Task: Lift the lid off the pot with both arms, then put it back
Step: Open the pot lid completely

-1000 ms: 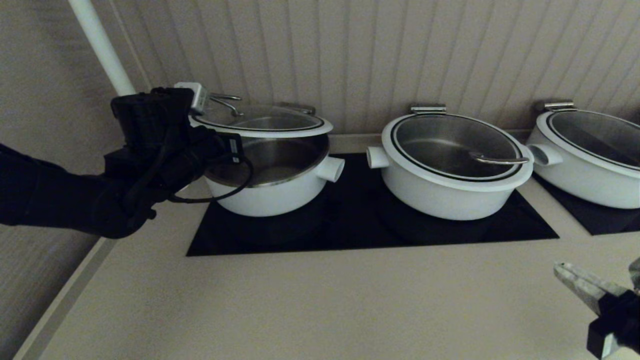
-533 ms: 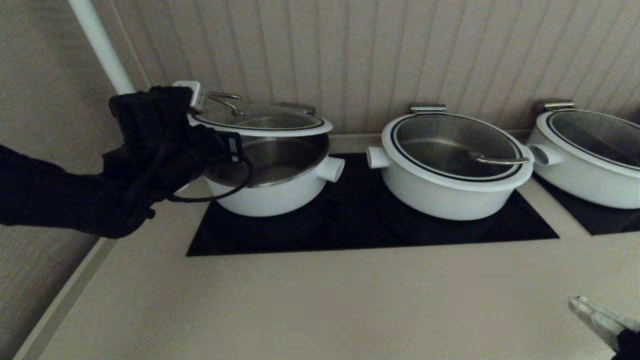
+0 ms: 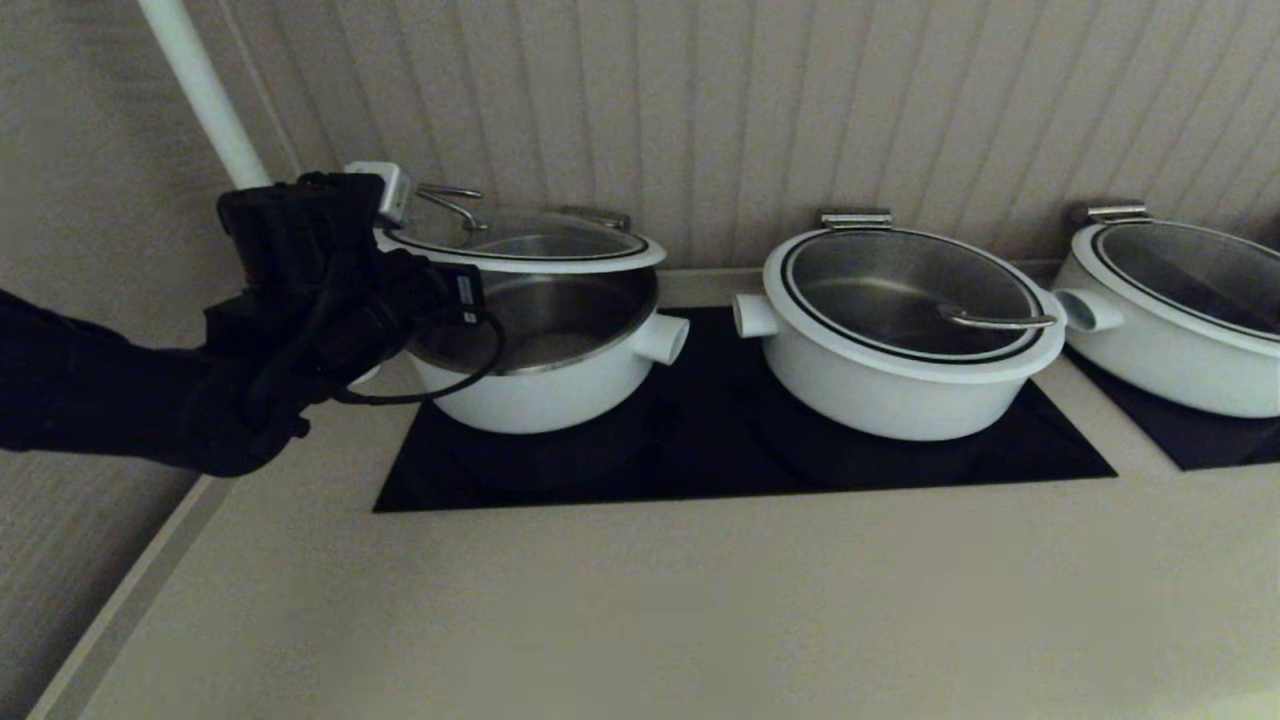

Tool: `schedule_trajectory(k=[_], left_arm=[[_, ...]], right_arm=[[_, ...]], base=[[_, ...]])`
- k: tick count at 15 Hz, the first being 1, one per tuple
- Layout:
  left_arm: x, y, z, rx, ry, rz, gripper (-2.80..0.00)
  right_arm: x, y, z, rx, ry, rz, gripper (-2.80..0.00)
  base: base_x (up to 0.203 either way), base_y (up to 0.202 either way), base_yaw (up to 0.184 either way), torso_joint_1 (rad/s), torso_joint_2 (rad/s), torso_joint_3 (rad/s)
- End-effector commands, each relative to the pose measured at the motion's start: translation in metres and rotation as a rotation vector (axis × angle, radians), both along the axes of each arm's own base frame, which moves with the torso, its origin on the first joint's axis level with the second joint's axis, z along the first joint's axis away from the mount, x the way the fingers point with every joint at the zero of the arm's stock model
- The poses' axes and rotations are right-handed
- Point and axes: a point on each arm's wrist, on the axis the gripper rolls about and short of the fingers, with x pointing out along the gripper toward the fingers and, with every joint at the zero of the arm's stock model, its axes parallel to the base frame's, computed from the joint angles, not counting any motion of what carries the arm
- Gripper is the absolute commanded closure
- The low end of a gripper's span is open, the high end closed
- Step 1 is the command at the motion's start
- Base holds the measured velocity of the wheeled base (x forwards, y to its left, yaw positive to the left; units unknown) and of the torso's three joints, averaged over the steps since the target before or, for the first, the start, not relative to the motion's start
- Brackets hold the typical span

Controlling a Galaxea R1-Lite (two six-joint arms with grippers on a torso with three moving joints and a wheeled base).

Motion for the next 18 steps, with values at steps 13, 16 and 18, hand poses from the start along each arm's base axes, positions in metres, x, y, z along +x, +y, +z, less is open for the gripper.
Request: schedule_trajectory(k=[13,16,18], left_arm=[[0.0006,0.0050,0.0009,-0.001,-0.005,0.013,0.00],[0.0010,0.0077,0.0007,-0.001,-0.004,0.021,0.00],[0.0014,0.0093,0.0008,-0.002,-0.004,0.025,0.00]], right_arm=[[-0.0090,-0.0016,-0.0129,0.082,0.060,0.017,0.00],[-0.0090,-0.0016,-0.0129,0.082,0.060,0.015,0.00],[-0.0086,-0.0014,-0.0129,0.081,0.063,-0.023,0.00]], base=[[0.000,0.000,0.000,0.000,0.00,0.000],[0.000,0.000,0.000,0.000,0.00,0.000],[0.000,0.000,0.000,0.000,0.00,0.000]])
